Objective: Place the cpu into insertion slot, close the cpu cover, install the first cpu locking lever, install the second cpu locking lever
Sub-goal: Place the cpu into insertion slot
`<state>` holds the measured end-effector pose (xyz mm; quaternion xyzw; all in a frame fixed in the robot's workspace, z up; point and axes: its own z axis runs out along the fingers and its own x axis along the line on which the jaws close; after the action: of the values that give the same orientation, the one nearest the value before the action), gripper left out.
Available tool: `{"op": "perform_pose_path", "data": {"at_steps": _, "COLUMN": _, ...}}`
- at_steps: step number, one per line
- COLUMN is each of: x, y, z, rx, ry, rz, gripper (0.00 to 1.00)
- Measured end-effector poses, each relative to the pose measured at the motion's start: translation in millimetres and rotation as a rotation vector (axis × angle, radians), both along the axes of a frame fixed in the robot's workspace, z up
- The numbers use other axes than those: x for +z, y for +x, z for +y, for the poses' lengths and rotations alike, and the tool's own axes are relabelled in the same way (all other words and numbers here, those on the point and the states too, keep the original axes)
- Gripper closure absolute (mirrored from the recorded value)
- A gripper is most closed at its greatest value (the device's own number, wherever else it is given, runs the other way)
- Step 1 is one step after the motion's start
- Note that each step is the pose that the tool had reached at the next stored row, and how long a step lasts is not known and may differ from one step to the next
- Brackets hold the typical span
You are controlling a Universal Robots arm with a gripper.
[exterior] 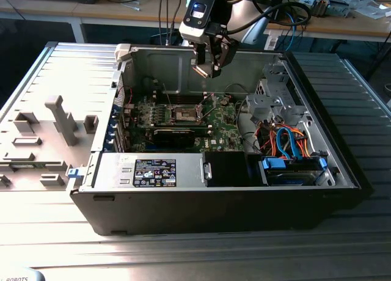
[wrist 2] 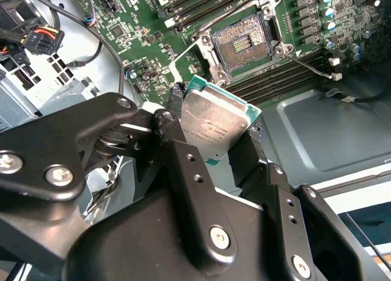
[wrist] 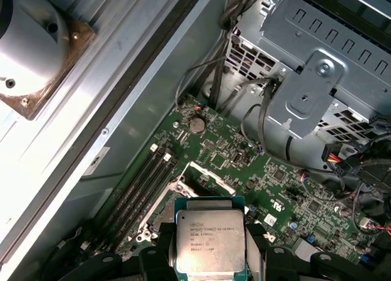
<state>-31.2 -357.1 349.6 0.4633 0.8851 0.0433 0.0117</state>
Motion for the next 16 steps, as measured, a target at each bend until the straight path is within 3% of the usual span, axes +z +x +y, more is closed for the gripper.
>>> {"op": "perform_pose_path", "data": {"at_steps": 16, "x": 0.0, "y": 0.0, "z": 0.0, "rx": -0.019, "ry": 0.0000, "rz": -0.0001, "gripper": 0.45}}
